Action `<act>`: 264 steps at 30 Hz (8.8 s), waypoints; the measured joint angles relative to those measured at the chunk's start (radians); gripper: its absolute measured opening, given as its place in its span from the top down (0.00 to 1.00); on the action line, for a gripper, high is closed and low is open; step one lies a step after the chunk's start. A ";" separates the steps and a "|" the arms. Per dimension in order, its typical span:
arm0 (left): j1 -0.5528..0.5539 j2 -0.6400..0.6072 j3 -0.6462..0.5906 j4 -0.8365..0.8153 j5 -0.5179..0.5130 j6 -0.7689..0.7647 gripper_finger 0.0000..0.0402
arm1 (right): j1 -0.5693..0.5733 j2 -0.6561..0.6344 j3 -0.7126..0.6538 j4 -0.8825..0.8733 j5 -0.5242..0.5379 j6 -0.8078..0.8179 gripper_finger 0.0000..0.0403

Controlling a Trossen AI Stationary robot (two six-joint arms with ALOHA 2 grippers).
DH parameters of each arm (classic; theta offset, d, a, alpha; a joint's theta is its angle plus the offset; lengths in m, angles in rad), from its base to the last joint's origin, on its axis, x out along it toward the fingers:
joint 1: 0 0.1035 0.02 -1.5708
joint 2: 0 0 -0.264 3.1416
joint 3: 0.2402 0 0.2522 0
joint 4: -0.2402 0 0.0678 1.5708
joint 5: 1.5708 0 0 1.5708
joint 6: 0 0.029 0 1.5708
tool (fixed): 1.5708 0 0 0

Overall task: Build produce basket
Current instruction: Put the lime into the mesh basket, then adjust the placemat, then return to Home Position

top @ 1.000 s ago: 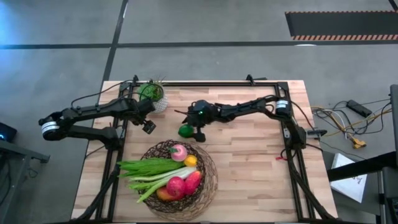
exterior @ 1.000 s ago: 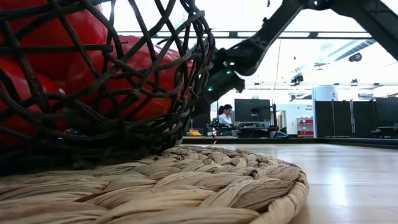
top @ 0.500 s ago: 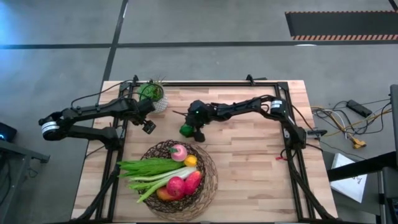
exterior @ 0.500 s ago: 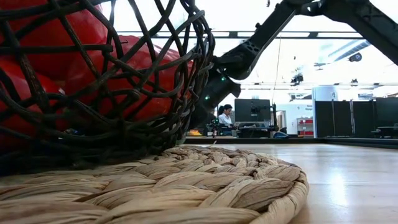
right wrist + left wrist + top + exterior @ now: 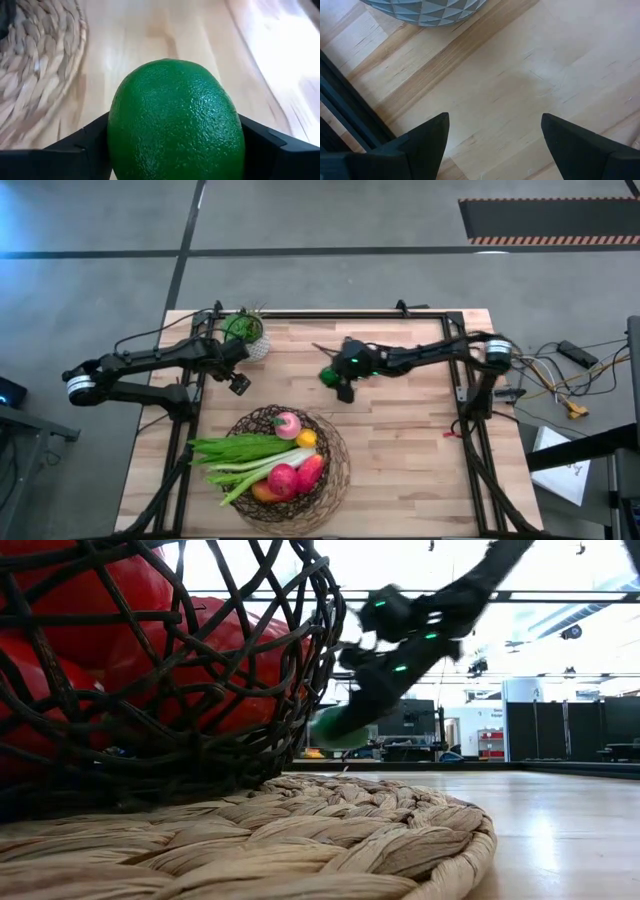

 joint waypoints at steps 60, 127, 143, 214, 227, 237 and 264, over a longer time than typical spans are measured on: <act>0.000 0.000 0.000 0.000 0.000 0.000 0.25 | 0.546 0.275 0.886 -0.531 0.242 0.072 0.05; 0.000 0.000 0.000 0.000 0.000 0.000 0.25 | 0.598 0.046 -0.152 -0.158 0.828 0.920 0.98; 0.000 0.000 0.000 0.000 0.000 0.000 0.25 | 0.690 -0.179 -0.172 -0.311 0.910 0.881 0.98; 0.000 0.000 0.000 0.000 0.000 0.000 0.25 | 0.858 -0.071 -0.232 -0.321 0.917 1.251 0.98; 0.000 0.000 0.000 0.000 0.000 0.000 0.25 | 0.858 -0.071 -0.232 -0.295 0.919 1.211 0.98; 0.000 0.000 0.000 0.000 0.000 0.000 0.25 | 0.858 -0.071 -0.232 -0.292 0.918 1.212 0.98; 0.000 0.000 0.000 0.000 0.000 0.000 0.25 | 0.858 -0.071 -0.232 -0.292 0.918 1.205 0.98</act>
